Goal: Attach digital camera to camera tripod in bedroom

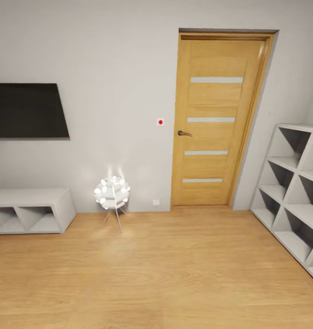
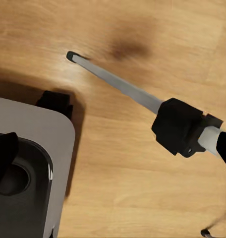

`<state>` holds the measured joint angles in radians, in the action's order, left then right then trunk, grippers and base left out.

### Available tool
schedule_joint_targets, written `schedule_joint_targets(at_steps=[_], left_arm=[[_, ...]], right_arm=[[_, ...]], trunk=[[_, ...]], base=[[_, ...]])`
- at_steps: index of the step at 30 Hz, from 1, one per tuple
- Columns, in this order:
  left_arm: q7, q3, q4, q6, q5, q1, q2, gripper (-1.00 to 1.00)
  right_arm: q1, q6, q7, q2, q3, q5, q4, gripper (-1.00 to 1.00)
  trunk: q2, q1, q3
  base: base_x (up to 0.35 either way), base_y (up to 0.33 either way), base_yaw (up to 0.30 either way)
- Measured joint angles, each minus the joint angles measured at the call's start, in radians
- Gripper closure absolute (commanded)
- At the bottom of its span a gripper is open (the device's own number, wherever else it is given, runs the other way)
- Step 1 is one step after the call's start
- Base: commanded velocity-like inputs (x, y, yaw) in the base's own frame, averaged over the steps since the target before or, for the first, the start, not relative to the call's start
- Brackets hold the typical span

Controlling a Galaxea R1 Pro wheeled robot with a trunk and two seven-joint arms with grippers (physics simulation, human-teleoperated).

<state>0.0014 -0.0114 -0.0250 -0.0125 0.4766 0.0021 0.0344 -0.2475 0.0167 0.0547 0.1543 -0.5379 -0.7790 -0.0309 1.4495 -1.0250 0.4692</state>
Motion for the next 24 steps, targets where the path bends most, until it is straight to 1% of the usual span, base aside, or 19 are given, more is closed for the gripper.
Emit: schedule_joint_targets(at_steps=[20, 24], left_arm=[[0.0, 0.0, -0.001, 0.0, 0.0, 0.0, 0.001, -1.0], [0.0, 0.0, 0.0, 0.0, 0.0, 0.0, 0.001, -1.0]], right_arm=[[0.0, 0.0, -0.001, -0.002, 0.0, 0.0, 0.0, -1.0], [0.0, 0.0, -0.001, -0.002, 0.0, 0.0, 0.0, -1.0]], trunk=[[0.0, 0.0, 0.0], [0.0, 0.0, 0.0]], base=[[0.0, 0.027, 0.268], [0.0, 0.167, 0.268]])
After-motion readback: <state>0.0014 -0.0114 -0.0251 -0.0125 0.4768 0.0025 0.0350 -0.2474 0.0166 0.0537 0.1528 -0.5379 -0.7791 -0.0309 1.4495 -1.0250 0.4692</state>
